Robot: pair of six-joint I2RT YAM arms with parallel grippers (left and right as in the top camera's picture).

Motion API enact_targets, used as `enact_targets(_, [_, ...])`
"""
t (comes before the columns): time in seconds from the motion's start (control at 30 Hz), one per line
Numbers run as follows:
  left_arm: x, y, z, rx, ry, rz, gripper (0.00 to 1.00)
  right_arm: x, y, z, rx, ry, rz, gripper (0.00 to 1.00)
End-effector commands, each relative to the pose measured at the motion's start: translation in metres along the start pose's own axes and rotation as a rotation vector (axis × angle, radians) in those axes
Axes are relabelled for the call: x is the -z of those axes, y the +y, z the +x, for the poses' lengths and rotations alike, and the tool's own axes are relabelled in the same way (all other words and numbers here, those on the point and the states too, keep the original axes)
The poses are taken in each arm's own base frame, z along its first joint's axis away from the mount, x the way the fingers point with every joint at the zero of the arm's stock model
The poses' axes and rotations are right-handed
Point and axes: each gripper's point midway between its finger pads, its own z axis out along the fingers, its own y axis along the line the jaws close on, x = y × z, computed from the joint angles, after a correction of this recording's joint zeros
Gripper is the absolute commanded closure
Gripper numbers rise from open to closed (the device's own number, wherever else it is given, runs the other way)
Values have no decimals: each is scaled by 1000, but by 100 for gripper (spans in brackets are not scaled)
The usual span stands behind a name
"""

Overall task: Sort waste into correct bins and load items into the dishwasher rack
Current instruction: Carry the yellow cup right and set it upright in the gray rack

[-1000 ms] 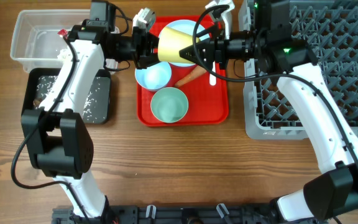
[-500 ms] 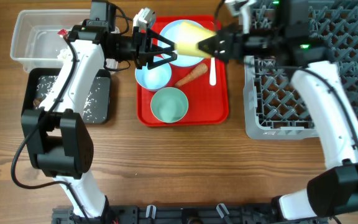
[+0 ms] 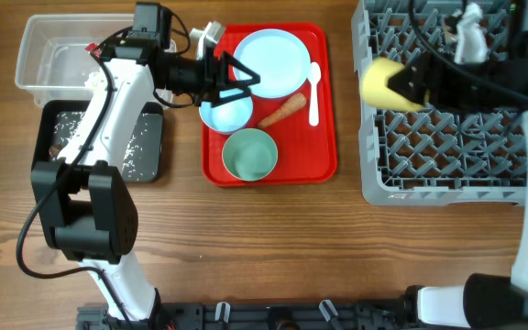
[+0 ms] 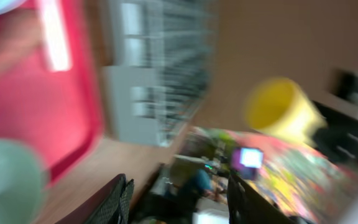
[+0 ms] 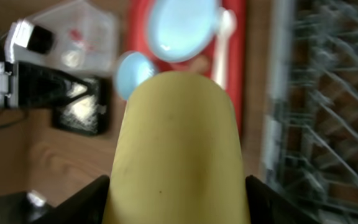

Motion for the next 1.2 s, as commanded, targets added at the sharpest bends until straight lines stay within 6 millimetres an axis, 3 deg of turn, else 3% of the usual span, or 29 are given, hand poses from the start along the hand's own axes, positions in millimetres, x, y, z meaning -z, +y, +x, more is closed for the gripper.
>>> enact_targets(0.0, [14,42,-3,11,-82,-312,50,27,-41,15,-108,-3,310,33])
enact_targets(0.13, [25,69,0,51,-98,-473,50,17,-56,26,-190,53,362,34])
enact_targets(0.23, [29,77,2,66,-99,-525,50,4,-71,34,-253,106,409,34])
enact_targets(0.47, [32,82,2,70,-104,-559,51,-34,-113,60,-356,289,536,34])
enact_targets(1.03, [33,83,2,70,-106,-566,51,-102,-152,96,-388,439,575,33])
enact_targets(1.13, [33,83,2,70,-106,-566,51,-107,-154,96,-384,434,574,27])
enact_targets(1.17, [33,83,2,70,-106,-566,51,-109,-155,93,-380,422,572,17])
